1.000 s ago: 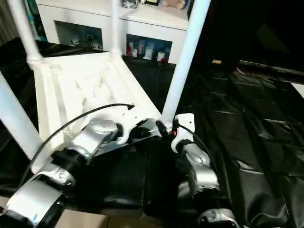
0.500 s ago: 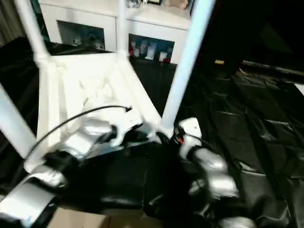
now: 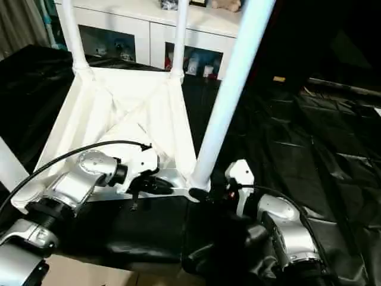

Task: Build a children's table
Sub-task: Rotate leg to tighten

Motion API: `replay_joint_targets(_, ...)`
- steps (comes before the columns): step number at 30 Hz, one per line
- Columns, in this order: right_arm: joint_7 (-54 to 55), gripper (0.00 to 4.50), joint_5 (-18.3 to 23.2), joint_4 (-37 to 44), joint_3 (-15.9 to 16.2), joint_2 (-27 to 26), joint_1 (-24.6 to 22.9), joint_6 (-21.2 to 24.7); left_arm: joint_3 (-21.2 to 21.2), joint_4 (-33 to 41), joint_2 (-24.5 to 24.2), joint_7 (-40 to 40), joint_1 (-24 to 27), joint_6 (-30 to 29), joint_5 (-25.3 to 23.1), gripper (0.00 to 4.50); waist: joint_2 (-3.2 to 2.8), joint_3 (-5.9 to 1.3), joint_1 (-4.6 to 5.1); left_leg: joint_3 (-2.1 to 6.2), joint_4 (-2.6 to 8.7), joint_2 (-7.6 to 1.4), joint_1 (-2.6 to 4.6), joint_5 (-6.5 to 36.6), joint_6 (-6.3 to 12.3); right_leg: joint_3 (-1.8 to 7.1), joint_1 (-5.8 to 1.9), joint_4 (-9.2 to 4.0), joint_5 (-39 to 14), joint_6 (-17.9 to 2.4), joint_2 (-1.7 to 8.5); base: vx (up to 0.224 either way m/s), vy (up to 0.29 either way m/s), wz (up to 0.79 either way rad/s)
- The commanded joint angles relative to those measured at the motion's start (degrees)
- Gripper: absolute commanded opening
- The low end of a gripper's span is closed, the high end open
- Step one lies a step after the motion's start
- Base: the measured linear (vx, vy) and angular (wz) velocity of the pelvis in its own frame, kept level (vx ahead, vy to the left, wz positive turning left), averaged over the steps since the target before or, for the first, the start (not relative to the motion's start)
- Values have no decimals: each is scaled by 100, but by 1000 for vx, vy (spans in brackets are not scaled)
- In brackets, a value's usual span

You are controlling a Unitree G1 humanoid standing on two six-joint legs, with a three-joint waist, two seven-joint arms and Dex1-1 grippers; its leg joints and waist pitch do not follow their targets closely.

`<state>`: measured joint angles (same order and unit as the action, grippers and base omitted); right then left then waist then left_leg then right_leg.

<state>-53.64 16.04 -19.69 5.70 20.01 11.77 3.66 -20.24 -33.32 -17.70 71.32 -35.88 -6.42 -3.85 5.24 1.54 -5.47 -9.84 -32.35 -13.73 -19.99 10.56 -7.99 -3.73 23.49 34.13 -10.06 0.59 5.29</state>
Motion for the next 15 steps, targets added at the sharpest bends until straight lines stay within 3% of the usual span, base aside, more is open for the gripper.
replay_joint_targets(1,-86,306,67,65,29,41,-2,47,-227,-63,51,183,211,-75,70,0,2,-242,-3,-96,370,45,-40,1163,354,181,-285,-349,-1133,-1041,183,0,0,0)
replay_joint_targets(5,-116,266,59,61,41,20,-19,54,-218,-25,59,182,227,-103,50,0,2,-238,-4,-93,373,43,-36,1239,338,181,-283,-364,-1280,-1005,190,0,0,0)
replay_joint_targets(11,375,256,-66,-222,-129,-188,77,25,-157,-28,140,-33,247,-174,24,0,-2,-244,10,-93,372,47,-37,1179,330,180,-285,-350,-1193,-1032,187,0,0,0)
replay_joint_targets(15,1115,254,-298,-663,-289,-381,236,-165,-25,-315,373,-506,107,-163,-26,0,-1,-214,60,-78,401,62,-43,1513,190,168,-259,-420,-1877,-862,198,0,0,0)
